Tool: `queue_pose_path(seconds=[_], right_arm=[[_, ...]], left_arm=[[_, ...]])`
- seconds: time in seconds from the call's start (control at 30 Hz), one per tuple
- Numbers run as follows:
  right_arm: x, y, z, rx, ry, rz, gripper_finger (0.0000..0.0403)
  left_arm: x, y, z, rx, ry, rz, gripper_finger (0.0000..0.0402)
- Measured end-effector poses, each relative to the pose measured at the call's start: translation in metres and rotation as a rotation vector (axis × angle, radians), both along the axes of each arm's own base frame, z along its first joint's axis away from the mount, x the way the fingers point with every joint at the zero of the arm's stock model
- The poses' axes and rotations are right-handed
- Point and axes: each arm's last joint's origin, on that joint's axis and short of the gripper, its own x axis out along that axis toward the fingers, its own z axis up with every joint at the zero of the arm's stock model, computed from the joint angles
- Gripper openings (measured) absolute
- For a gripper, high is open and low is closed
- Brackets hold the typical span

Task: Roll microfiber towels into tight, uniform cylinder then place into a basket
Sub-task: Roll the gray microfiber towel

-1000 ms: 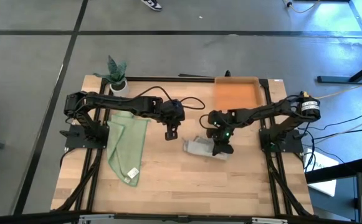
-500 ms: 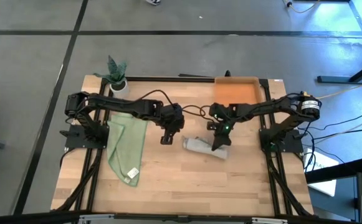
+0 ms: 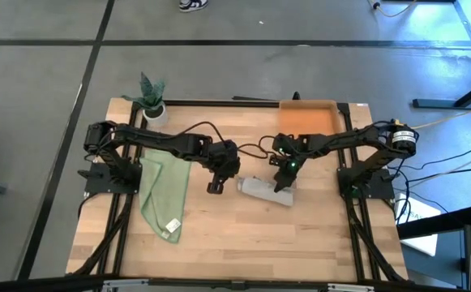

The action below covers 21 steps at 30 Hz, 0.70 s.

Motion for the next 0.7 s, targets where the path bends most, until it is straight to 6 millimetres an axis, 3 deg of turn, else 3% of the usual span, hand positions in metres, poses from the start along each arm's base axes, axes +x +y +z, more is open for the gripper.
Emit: queue_pose_path(seconds=[0.5, 0.7], right_arm=[[-0.015, -0.004, -0.01, -0.189, 0.289, -0.175, 0.0008], [-0.015, -0.004, -0.01, -0.208, 0.293, -0.181, 0.0008]], left_arm=[[0.003, -0.007, 0.0, 0.006, -0.039, -0.028, 0.0014], [0.017, -0.007, -0.019, 0.054, -0.172, -0.083, 0.0014]])
